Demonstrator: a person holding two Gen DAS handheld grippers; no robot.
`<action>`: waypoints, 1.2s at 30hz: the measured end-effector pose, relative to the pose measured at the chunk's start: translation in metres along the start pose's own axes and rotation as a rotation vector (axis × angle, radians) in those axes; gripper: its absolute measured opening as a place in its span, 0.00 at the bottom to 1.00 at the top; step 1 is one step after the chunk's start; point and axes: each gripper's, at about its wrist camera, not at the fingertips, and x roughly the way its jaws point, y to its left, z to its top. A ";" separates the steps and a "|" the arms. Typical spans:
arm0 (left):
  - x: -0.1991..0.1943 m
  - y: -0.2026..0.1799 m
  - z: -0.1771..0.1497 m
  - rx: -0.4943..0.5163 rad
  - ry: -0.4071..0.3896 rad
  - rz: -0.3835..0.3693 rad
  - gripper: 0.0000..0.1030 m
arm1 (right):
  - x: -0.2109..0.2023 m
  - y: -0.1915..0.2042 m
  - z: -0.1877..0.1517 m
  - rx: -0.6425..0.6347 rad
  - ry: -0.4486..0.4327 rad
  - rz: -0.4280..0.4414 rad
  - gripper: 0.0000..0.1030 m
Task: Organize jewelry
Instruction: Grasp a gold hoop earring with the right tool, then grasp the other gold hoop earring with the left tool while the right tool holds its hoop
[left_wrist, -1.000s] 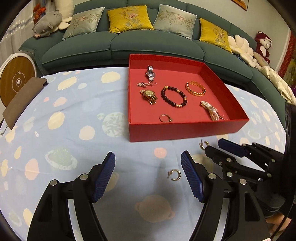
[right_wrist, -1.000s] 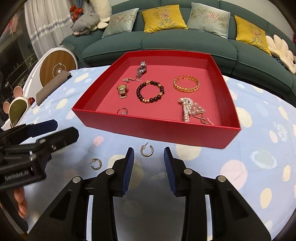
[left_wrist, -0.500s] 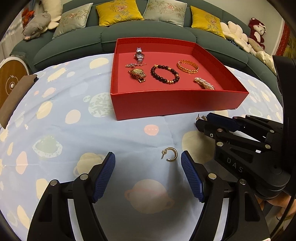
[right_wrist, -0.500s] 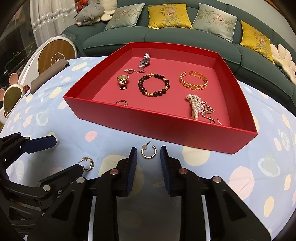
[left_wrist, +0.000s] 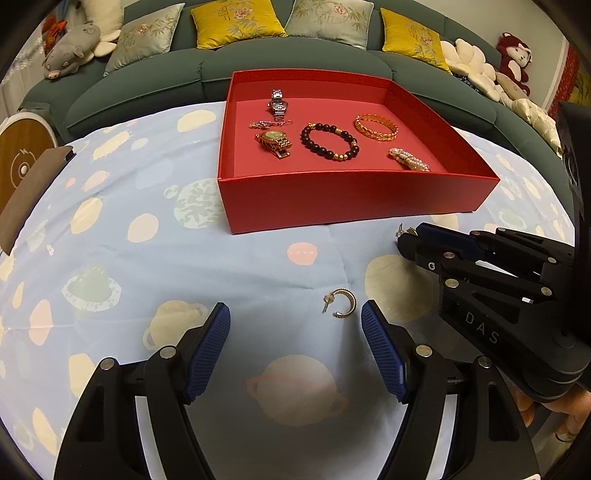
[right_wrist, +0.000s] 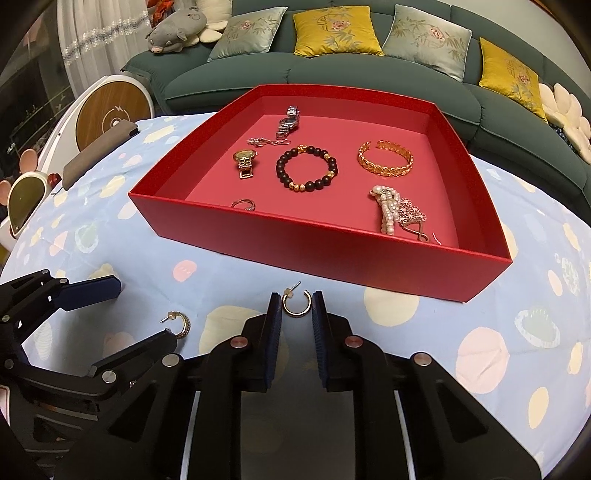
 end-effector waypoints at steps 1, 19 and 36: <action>0.000 0.000 0.000 0.000 0.001 0.000 0.69 | -0.001 0.000 0.000 0.000 0.000 0.002 0.16; -0.008 0.001 -0.014 0.004 -0.011 0.000 0.69 | -0.067 -0.027 -0.031 0.181 0.006 0.028 0.16; 0.011 -0.031 -0.005 0.062 -0.100 0.058 0.61 | -0.080 -0.058 -0.072 0.255 0.034 -0.002 0.16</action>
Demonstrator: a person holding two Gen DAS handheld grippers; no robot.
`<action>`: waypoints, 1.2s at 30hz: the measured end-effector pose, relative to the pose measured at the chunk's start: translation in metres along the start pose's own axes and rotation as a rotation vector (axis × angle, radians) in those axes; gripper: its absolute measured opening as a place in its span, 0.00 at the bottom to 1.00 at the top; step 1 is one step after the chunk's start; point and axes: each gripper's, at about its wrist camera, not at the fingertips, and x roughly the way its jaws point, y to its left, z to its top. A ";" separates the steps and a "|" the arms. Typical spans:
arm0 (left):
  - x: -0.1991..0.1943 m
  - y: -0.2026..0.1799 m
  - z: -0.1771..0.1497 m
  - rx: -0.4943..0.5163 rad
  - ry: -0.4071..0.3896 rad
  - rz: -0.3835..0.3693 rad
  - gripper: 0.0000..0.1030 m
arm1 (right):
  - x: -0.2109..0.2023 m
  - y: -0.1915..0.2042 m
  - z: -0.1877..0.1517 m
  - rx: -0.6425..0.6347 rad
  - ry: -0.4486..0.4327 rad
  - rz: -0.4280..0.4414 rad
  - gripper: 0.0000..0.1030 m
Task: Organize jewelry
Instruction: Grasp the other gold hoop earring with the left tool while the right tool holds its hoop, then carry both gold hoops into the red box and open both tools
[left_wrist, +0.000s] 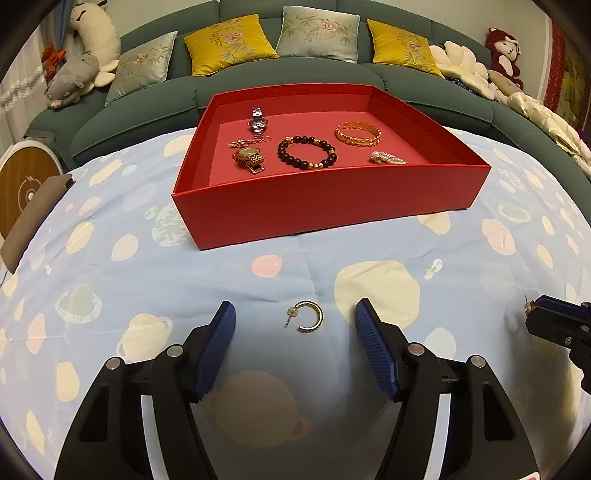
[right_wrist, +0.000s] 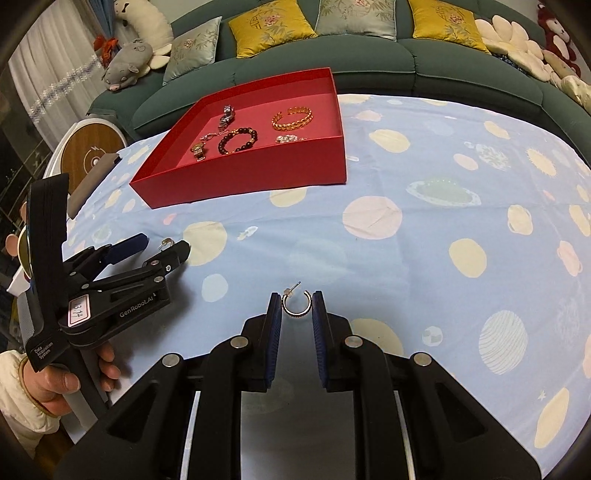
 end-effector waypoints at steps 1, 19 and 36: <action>0.000 0.000 0.000 0.000 -0.001 -0.001 0.60 | 0.000 -0.002 0.000 0.001 0.001 0.000 0.16; -0.006 0.010 -0.006 0.025 -0.016 -0.005 0.17 | 0.003 -0.006 -0.006 -0.006 0.022 0.001 0.16; -0.018 0.017 -0.016 0.031 0.010 -0.047 0.15 | 0.011 0.013 -0.004 -0.042 0.029 0.017 0.16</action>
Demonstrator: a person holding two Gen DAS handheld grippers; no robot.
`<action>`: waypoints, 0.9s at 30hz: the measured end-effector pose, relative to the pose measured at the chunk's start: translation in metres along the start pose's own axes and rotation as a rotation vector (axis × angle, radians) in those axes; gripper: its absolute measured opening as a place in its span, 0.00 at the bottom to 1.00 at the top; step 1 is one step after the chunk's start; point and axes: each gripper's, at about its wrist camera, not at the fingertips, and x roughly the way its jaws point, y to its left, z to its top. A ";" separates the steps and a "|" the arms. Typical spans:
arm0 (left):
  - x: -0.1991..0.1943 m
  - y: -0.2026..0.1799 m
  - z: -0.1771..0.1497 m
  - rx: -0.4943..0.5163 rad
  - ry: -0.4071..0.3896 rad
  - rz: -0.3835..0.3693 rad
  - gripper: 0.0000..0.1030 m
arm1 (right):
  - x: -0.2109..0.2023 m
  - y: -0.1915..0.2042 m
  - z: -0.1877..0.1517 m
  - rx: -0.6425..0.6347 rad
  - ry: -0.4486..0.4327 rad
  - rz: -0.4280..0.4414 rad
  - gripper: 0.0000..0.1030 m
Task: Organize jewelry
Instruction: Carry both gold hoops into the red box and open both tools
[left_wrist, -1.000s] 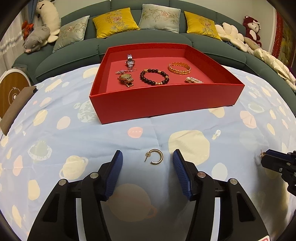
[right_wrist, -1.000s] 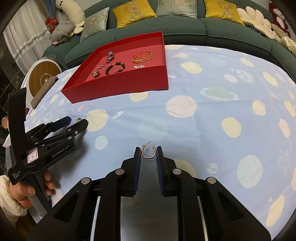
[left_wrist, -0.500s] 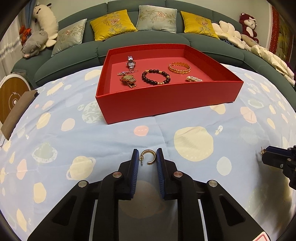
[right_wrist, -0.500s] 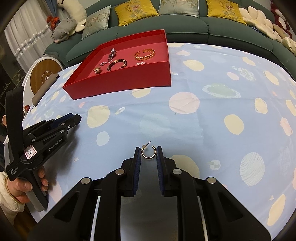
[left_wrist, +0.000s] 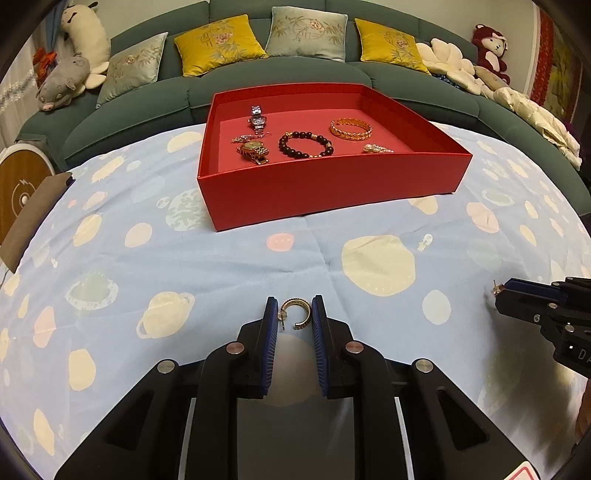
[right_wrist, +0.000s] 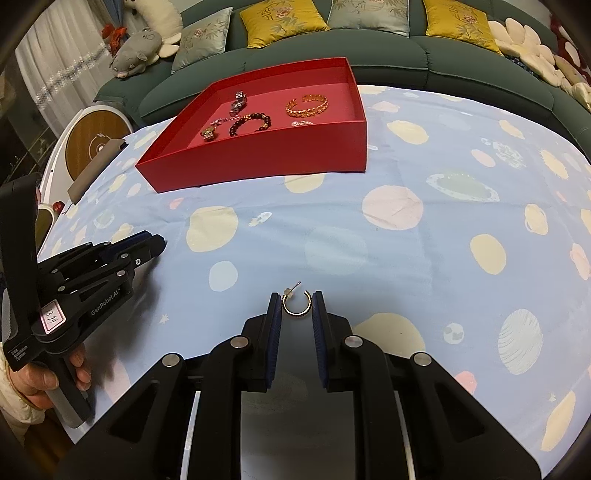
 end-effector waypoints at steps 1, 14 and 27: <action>-0.002 0.002 -0.001 -0.003 0.002 -0.005 0.15 | 0.001 0.002 0.000 -0.003 0.001 0.002 0.16; -0.018 0.028 -0.018 -0.042 0.033 -0.048 0.15 | 0.014 0.023 -0.001 -0.049 0.015 0.011 0.16; -0.035 0.032 0.005 -0.077 -0.007 -0.074 0.15 | 0.009 0.029 0.016 -0.035 -0.028 0.025 0.16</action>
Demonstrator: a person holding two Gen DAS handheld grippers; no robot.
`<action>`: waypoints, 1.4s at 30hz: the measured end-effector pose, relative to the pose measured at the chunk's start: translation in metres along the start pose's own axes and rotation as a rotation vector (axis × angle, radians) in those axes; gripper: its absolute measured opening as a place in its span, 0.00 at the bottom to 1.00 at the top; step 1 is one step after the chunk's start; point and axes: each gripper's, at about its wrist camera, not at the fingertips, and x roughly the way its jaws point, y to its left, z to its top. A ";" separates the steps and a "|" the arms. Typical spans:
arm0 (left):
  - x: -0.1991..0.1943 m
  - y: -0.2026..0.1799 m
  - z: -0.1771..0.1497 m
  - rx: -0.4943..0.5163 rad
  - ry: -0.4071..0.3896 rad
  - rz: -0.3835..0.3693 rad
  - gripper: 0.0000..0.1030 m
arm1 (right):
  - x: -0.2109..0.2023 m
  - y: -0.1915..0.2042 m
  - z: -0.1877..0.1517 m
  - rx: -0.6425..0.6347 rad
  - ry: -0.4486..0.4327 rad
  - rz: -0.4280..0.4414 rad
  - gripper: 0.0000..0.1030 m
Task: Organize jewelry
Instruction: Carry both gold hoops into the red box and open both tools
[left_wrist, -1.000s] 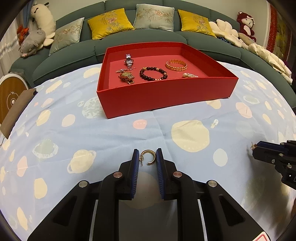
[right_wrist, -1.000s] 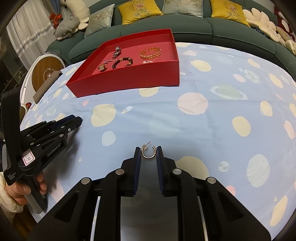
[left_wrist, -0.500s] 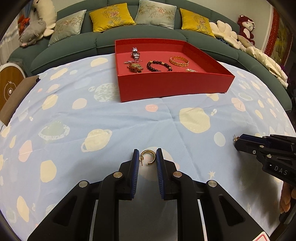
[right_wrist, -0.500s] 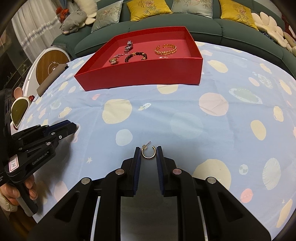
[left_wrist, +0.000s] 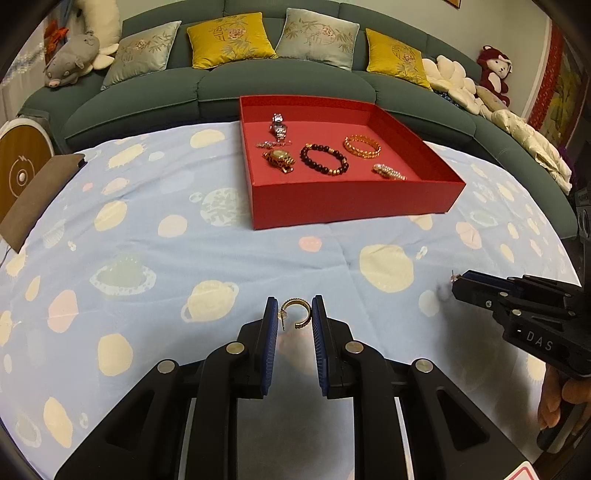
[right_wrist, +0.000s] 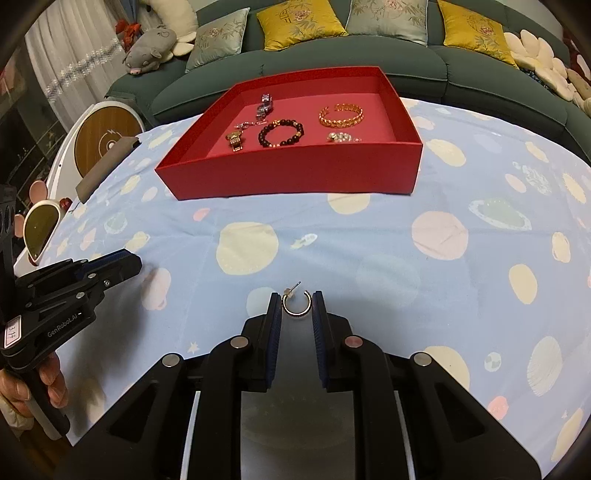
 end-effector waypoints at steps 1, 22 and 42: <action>-0.002 -0.002 0.004 -0.002 -0.008 -0.003 0.15 | -0.002 0.001 0.003 -0.001 -0.008 0.001 0.16; -0.005 -0.029 0.068 -0.034 -0.074 -0.007 0.15 | -0.033 -0.002 0.045 0.005 -0.133 0.010 0.16; 0.018 -0.008 0.134 -0.035 -0.133 0.112 0.15 | -0.035 -0.026 0.113 0.042 -0.224 -0.005 0.16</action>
